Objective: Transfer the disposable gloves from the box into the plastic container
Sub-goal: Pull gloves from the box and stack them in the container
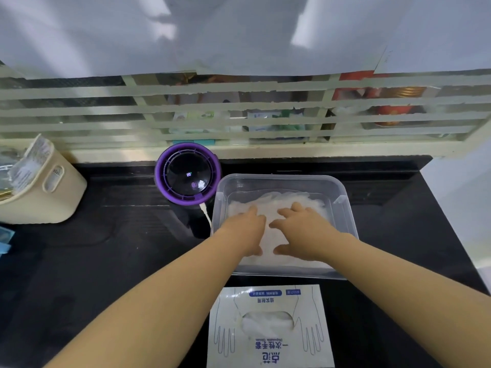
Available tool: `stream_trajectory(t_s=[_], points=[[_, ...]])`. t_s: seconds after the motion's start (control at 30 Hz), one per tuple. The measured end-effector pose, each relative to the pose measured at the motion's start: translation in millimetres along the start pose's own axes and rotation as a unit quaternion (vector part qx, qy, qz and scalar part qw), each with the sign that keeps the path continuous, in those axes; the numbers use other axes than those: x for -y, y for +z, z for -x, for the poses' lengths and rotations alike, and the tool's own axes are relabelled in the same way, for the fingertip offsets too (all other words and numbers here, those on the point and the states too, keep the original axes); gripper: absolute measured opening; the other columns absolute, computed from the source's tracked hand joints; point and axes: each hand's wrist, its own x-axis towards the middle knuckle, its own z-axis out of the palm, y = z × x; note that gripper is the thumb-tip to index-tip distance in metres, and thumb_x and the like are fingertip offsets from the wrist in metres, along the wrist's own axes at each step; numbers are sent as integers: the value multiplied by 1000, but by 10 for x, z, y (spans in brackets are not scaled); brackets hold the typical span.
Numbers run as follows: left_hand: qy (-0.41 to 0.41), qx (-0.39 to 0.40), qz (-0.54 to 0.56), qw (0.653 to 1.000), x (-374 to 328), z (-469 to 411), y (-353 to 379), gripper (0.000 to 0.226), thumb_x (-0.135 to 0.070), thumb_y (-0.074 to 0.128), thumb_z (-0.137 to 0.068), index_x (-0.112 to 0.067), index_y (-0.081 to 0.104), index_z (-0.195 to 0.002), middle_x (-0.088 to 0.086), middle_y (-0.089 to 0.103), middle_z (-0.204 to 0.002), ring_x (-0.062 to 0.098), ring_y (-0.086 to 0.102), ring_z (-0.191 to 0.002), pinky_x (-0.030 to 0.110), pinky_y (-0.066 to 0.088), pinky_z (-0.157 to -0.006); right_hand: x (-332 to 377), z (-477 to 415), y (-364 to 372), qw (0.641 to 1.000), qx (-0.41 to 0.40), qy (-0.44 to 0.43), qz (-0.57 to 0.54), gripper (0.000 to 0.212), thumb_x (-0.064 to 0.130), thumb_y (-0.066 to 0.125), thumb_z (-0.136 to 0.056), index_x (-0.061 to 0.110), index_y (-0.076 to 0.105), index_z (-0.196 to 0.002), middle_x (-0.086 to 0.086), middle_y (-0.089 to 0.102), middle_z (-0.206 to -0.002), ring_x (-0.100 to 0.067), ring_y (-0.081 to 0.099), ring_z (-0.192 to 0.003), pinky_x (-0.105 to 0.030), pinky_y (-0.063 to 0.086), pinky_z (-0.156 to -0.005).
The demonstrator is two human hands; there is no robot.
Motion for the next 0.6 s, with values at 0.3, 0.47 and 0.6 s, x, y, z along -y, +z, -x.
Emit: stream_trajectory(t_s=[0.3, 0.47, 0.6], points=[[-42, 42, 52, 997, -4, -186, 201, 93, -26, 77, -78, -19, 16, -148, 10, 12, -146, 36, 31, -130, 41, 47, -95, -103, -184, 161, 988, 101, 74, -93, 96, 53, 63, -83, 15, 6, -151, -7, 15, -156, -28, 17, -142, -41, 23, -113], [-41, 81, 45, 995, -16, -196, 155, 100, -18, 74, -81, -23, 4, -152, 11, 7, -150, 39, 21, -137, 47, 42, -103, -153, -132, 90, 980, 135, 71, -128, 96, 42, 67, -84, 16, 3, -151, -6, 3, -158, -29, 17, -143, -39, 22, -113], [-2, 97, 52, 994, 10, -13, -36, 77, -22, 66, -90, -14, 20, -152, 11, 25, -151, 33, 38, -132, 42, 38, -108, -213, 115, -146, 985, 113, 65, -115, 76, 40, 64, -87, 24, 24, -149, -5, 16, -157, -27, 34, -136, -39, 31, -110]])
